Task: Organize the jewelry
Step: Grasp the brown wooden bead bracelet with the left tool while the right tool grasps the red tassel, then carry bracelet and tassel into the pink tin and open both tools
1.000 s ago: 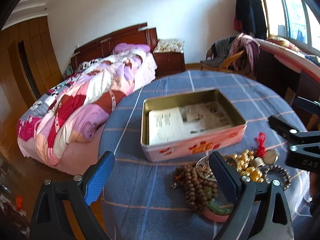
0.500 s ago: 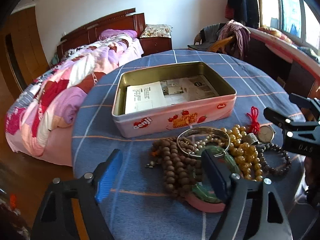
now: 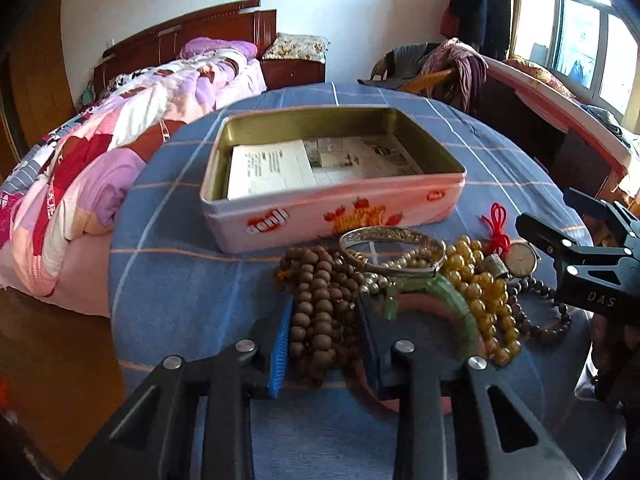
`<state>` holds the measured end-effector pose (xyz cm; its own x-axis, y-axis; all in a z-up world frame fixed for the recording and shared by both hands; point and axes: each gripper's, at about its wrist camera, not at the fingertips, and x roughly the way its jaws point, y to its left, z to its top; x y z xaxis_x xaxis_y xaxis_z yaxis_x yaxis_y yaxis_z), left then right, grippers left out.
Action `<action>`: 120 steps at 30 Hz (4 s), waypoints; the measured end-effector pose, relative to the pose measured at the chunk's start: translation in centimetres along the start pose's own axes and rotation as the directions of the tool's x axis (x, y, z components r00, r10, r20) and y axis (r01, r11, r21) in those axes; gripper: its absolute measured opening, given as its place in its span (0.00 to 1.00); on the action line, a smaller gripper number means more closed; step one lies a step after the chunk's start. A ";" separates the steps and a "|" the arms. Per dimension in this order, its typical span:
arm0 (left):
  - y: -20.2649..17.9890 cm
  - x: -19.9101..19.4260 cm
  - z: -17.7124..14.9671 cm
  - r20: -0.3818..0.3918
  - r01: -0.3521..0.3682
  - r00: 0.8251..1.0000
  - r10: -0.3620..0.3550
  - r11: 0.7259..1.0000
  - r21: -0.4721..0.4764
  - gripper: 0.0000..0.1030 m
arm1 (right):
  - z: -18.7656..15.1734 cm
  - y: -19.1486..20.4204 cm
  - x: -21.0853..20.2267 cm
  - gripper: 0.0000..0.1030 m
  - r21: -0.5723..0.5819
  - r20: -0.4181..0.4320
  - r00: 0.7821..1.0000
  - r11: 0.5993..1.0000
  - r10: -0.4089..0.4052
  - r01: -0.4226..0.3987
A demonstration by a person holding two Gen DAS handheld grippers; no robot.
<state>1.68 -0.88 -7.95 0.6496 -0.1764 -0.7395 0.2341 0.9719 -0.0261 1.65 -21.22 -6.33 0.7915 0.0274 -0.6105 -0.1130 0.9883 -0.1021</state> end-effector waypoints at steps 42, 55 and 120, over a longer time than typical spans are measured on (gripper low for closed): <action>1.6 -5.5 3.1 0.238 -0.012 0.971 0.016 1.000 -0.020 0.22 | 1.5 -0.3 1.2 0.08 0.000 -0.114 0.965 0.971 0.236 -0.238; 2.0 -5.4 3.6 0.248 -0.024 0.968 0.029 0.999 -0.021 0.22 | 2.6 0.0 0.9 0.08 -0.009 -0.074 0.957 0.960 0.280 -0.281; 3.6 5.2 11.6 0.170 -0.135 0.979 0.116 0.985 0.104 0.24 | 11.5 4.7 9.9 0.12 -0.143 -0.152 0.946 0.941 0.285 -0.307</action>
<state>14.26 -0.15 -4.11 0.7856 -0.0864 -0.6127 0.2187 0.9651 0.1443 15.81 -14.60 -3.82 0.6257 0.2854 -0.7260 -0.4350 0.9002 -0.0210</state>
